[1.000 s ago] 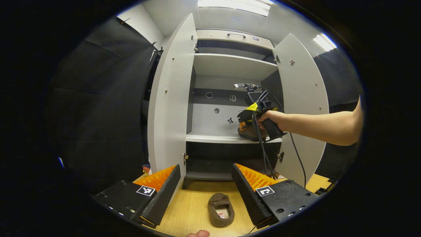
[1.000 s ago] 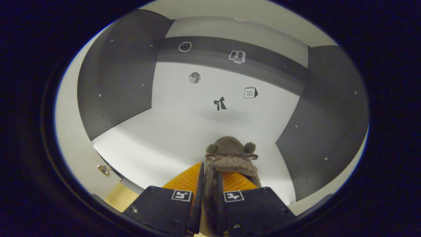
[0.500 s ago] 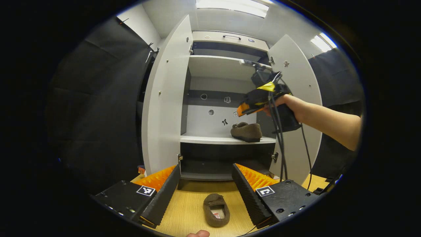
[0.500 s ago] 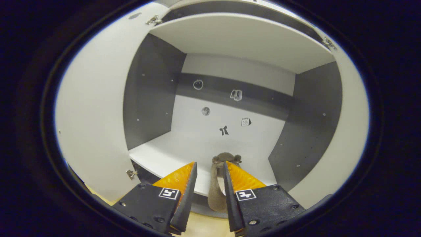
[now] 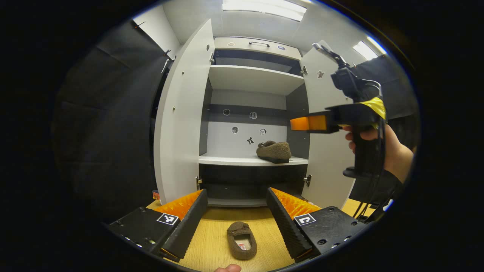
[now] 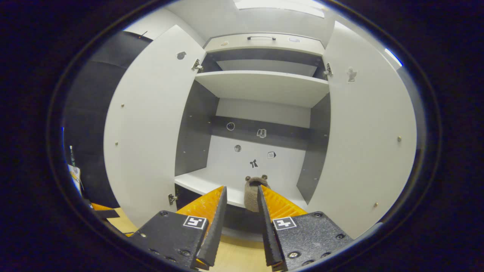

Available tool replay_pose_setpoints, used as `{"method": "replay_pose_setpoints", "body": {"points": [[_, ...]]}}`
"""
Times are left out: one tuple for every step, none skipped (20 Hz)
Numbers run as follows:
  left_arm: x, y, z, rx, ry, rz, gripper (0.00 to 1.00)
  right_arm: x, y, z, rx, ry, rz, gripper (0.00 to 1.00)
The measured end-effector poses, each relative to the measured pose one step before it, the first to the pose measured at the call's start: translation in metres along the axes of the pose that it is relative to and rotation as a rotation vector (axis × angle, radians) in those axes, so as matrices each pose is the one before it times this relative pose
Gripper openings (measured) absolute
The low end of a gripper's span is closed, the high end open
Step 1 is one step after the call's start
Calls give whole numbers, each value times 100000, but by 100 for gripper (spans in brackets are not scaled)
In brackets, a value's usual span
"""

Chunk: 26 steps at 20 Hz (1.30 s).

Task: Grab one shoe with the right hand and put it into the shoe cabinet, grab the other shoe with the left hand and put it into the shoe cabinet; then close the right door with the right hand and the left door with the left hand.

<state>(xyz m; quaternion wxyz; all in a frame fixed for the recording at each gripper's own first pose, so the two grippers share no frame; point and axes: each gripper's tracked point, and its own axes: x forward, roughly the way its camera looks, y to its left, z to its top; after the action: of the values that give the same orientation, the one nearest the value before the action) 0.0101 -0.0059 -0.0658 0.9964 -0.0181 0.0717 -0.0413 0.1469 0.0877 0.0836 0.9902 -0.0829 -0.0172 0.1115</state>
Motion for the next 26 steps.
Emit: {"method": "replay_pose_setpoints", "body": {"points": [[-53, -262, -133, 108, 235, -537, 95, -1355, 231, -790, 1272, -495, -358, 50], [-36, -257, -89, -11, 333, -639, 95, -1100, 25, -1079, 1622, 348, -873, 50], [-155, -276, -122, 36, 389, -677, 95, -1097, 65, -1435, 843, 1953, -806, 55], [-44, -260, -133, 168, 382, -471, 95, -1286, -225, -1503, 735, 1880, -1327, 58], [-81, -282, -155, 176, 552, -350, 95, -890, -231, -1191, 1154, 953, -1414, 53], [1, -163, -212, 87, 556, -515, 95, -556, -177, -1022, 1340, 936, -1202, 55], [-14, -296, -111, 27, 355, -634, 95, -714, -210, -877, 2298, 206, -1272, 55], [11, -149, 0, -19, 47, -462, 95, -499, -512, -809, 2598, -641, -1672, 55], [-9, -212, -26, -260, 86, -383, 95, -632, -609, -566, 2369, -823, -2217, 60], [41, -243, -178, -565, 478, -616, 95, -642, -523, -604, 2248, -873, -1871, 57], [-113, -356, -224, -723, 665, -863, 95, -515, -557, -517, 1582, -538, -1855, 58], [13, -267, -191, -586, 735, -734, 95, -507, -685, -612, 622, -342, -2179, 60], [31, -208, -175, -432, 633, -578, 95, -396, -803, -722, 105, -213, -2588, 59], [-10, -151, -171, -350, 667, -463, 95, -523, -828, -721, -1657, -579, -3002, 59], [-51, -135, -241, -100, 684, -413, 95, -485, -962, -564, -3217, -1243, -3572, 59], [30, -60, -217, 271, 670, -247, 95, -444, -722, -573, -3767, -766, -2839, 61], [-112, 24, -211, 498, 718, 92, 95, -531, -318, -506, -2950, -277, -1041, 65], [-9, 33, -338, 462, 1007, 140, 95, -512, 215, -546, -1829, 1017, 453, 66], [-40, -41, -442, 232, 1336, -37, 95, -362, 324, -369, -983, 1045, 1046, 67], [-29, -51, -426, -20, 1394, -158, 95, -252, 271, -118, -660, 582, 860, 68], [58, 39, -543, -273, 1685, -135, 95, -230, 270, -118, -407, 557, 637, 69], [73, 162, -641, -771, 2045, 592, 95, -126, 361, -14, -107, 451, 833, 73], [145, 217, -633, -1277, 1836, 424, 95, -174, 287, 132, -617, -45, 54, 80], [263, 69, -690, -1634, 1612, -311, 95, -179, 64, 238, -1567, -1175, -481, 75], [412, 2, -854, -1767, 2448, -896, 95, -131, 166, 404, -1752, -1727, 22, 75], [475, -152, -1291, -1495, 4248, -1767, 95, -129, 359, 329, -1313, -1153, 744, 75]]}}
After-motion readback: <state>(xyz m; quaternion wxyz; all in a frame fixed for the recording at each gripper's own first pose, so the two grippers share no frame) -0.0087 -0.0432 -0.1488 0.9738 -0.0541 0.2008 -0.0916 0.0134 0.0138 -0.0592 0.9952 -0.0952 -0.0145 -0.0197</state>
